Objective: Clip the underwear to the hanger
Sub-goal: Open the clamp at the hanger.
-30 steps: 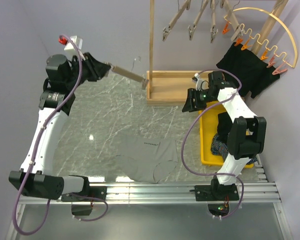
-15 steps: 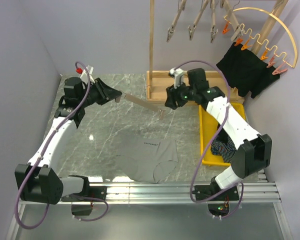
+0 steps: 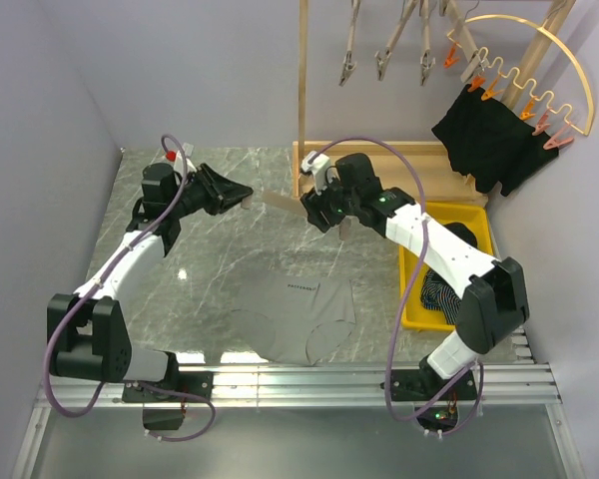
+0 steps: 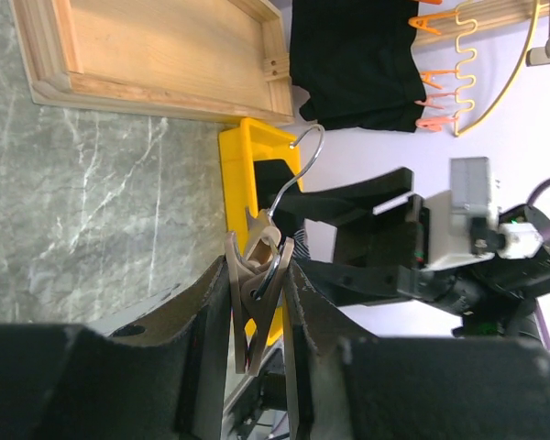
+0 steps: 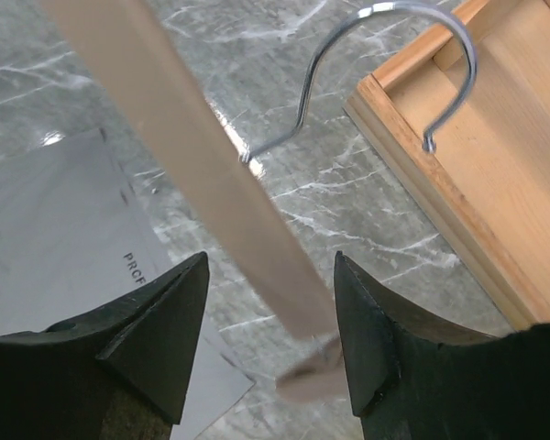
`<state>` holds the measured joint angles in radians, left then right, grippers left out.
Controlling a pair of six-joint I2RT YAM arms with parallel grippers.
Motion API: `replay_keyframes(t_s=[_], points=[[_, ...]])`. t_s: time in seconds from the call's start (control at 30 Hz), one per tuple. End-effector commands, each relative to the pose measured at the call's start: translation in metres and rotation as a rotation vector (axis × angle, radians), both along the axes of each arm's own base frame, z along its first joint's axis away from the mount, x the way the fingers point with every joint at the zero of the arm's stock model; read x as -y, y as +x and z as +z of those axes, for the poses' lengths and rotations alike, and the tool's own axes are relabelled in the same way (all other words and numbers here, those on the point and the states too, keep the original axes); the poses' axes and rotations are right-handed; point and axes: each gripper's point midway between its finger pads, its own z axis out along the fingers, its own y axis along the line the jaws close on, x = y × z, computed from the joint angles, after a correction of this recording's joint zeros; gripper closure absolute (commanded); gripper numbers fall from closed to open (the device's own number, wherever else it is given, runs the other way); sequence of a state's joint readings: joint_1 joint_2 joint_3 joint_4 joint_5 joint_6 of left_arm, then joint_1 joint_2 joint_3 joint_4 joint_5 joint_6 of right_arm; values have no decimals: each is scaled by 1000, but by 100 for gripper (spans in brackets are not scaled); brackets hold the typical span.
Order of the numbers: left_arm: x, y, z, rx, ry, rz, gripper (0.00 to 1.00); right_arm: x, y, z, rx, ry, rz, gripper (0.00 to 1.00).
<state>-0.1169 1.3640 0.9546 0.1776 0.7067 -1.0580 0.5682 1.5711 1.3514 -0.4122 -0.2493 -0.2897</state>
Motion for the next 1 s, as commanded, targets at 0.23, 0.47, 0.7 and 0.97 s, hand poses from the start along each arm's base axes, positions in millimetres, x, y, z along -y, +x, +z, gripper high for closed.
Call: replay_keyframes(t_s=[0.23,0.47,0.7,0.97], points=[[6,-5,7,27,-85,-48,100,-22,18,-5,72,-79,39,42],[12,-8,-19,68,9,-176,100,-19,30,-14,106,-134,35,95],[12,-12,-42,162,195,-327,75,-11,45,-16,162,-176,81,100],[-4,-22,-66,253,447,-492,50,-8,56,-14,241,-230,145,100]])
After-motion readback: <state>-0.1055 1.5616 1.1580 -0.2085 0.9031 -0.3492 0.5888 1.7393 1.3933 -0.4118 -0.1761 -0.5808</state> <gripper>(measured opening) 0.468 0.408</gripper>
